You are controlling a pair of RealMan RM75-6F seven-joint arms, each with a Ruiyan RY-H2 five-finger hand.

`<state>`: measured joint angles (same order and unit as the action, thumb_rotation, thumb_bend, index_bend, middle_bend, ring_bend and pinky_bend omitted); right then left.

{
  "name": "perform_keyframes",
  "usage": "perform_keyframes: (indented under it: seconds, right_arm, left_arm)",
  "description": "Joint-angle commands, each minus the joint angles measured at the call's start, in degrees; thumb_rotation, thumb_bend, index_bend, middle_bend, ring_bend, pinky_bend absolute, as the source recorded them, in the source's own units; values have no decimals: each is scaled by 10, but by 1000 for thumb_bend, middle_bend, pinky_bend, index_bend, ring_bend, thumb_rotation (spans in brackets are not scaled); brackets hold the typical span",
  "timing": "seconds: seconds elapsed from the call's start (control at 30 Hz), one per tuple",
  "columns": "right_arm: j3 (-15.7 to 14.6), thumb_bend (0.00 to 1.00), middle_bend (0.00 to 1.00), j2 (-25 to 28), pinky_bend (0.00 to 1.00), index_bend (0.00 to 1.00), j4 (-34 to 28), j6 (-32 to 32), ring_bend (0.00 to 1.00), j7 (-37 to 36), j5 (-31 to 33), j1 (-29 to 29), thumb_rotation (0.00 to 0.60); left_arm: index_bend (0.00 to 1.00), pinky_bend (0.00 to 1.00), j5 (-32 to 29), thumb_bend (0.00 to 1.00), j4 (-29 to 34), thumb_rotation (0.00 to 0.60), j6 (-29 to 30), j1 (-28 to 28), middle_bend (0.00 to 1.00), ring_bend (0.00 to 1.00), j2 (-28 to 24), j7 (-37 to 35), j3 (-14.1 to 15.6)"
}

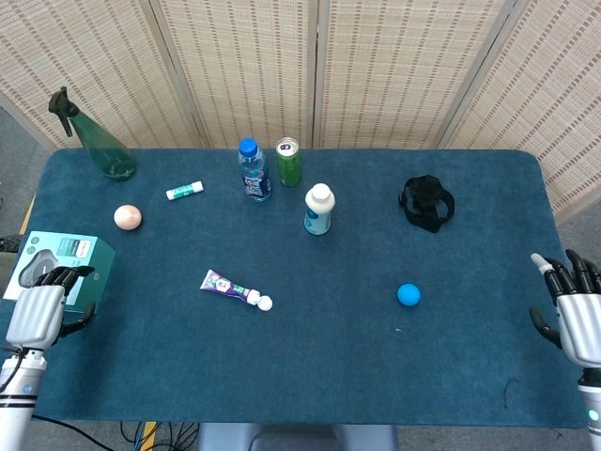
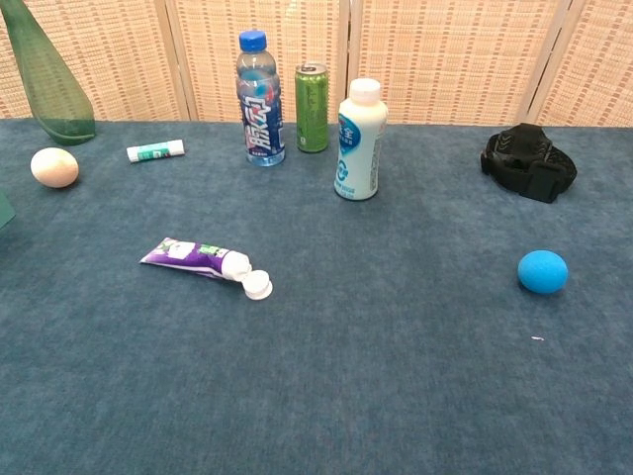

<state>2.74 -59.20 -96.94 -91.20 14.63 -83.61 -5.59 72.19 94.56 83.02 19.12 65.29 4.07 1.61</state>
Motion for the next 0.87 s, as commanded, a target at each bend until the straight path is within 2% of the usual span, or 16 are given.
perform_keyframes:
  seconds: [0.03,0.6,0.87]
  right_arm:
    - [-1,191,241,-3,151,178,2,0,71,-5,-4,3,600]
    - [-6,193,241,14,132,178,-14,51,63,-35,-22,-5,600]
    - [-4,193,241,15,132,178,-13,57,63,-39,-22,-4,600]
  left_arm:
    - [232,236,4,321,14,600,4,-12,283,196,-2,15,-2]
    - [241,235,46,321,16,600,36,-52,283,196,12,28,-26]
    - [242,236,52,321,16,600,28,-58,283,196,14,34,-36]
